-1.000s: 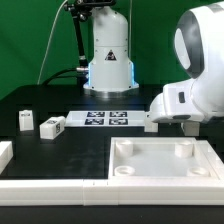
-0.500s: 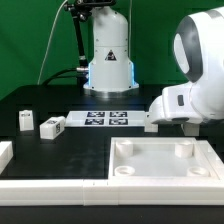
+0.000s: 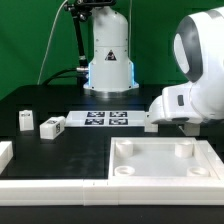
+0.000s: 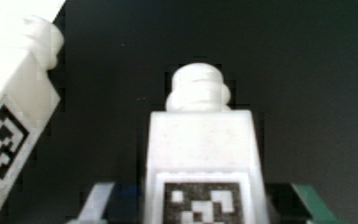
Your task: Assemble one leg
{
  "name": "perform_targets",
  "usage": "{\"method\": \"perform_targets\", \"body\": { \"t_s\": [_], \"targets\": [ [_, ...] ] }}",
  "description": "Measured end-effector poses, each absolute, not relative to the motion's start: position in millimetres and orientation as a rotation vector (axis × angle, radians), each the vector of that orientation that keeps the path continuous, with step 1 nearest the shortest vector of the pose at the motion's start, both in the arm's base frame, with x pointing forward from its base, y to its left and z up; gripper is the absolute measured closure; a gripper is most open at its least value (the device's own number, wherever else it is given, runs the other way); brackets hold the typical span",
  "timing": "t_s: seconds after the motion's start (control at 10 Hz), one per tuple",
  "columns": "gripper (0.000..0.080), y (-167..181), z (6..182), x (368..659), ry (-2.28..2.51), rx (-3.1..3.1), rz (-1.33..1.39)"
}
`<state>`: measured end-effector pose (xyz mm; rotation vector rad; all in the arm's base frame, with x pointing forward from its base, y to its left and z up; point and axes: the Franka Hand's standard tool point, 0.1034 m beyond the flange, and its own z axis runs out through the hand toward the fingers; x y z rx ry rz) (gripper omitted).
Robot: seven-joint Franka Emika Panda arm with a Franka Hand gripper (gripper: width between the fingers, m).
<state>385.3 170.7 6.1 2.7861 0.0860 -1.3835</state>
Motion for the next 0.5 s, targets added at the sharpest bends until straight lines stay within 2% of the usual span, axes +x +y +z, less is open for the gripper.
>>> {"method": "perform_targets", "body": {
  "t_s": [0.3,0.5],
  "targets": [
    [0.0516,170.0,8.0,386.0,0.093,2.785,-1.39],
    [0.0516,164.3,36.7,400.8,0.124,2.79,-1.402]
  ]
}}
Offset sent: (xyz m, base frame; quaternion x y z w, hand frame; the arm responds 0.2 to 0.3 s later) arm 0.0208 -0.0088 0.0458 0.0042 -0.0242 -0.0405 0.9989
